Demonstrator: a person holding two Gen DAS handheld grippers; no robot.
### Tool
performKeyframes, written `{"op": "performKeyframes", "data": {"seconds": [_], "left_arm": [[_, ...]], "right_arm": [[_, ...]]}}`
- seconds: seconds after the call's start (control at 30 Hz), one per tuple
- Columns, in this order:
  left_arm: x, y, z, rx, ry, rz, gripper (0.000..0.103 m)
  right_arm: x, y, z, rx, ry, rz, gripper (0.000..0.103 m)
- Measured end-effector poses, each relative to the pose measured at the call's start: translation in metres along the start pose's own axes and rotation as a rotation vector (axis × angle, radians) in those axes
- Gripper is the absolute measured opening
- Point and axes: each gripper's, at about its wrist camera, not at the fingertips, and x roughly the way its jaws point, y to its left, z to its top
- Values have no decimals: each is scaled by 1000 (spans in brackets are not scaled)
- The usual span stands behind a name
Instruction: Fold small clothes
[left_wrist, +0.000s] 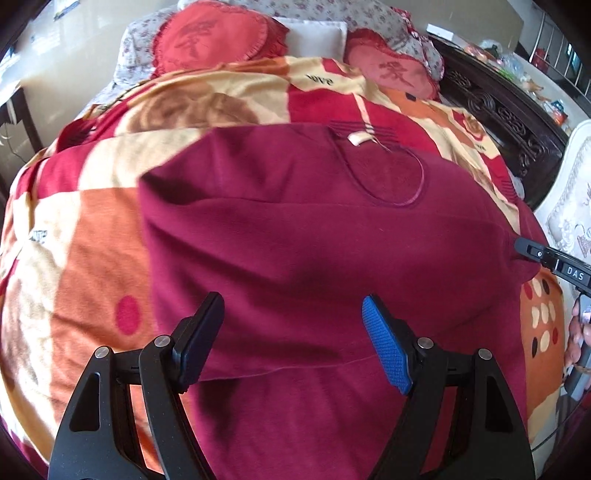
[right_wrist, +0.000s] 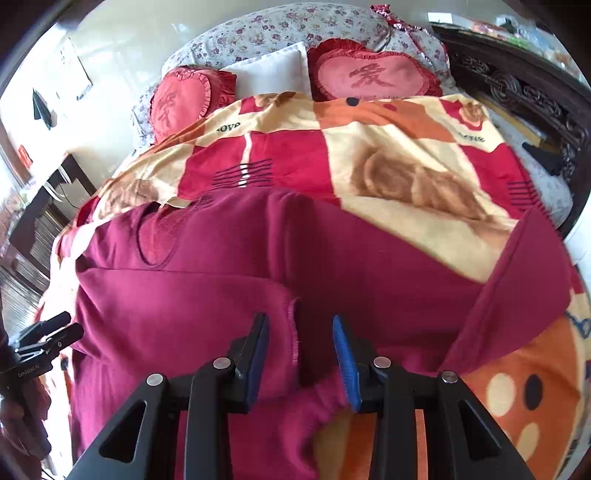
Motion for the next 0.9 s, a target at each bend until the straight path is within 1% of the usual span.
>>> {"op": "performKeyframes", "data": {"seconds": [0.2,0.3,0.43,0.53,0.57,0.6,0.63,0.7,0.73,0.8,0.9], "left_arm": [[22,-15,2,4,23,8,78],[30,-17,1,5,37,19,78],[37,-18,-1,6,49,30,78],[40,-19,-4,18,52,36,78],[40,-18,-5,19,49,36,78],[40,-18,-5,18,46,36,78],[40,-18,-5,16,46,35,78],[41,-18,-5,15,48,36,78],[41,-18,-5,14,48,36,78],[41,-18,-5,10,46,36,78],[42,-19,-6,8,44,41,79]], "right_arm": [[4,0,-5,14,3,30,35],[16,2,-10,26,33,42,35],[26,5,-17,7,59,39,35],[21,-2,-12,15,28,25,36],[16,-9,-7,29,1,7,36],[12,-17,-2,47,-18,-11,42],[8,-32,7,82,-44,-41,55],[4,-56,19,133,-86,-105,71],[4,-75,26,164,-107,-175,71],[9,-109,39,223,-99,-258,71],[21,-156,53,312,-67,-329,71]]}}
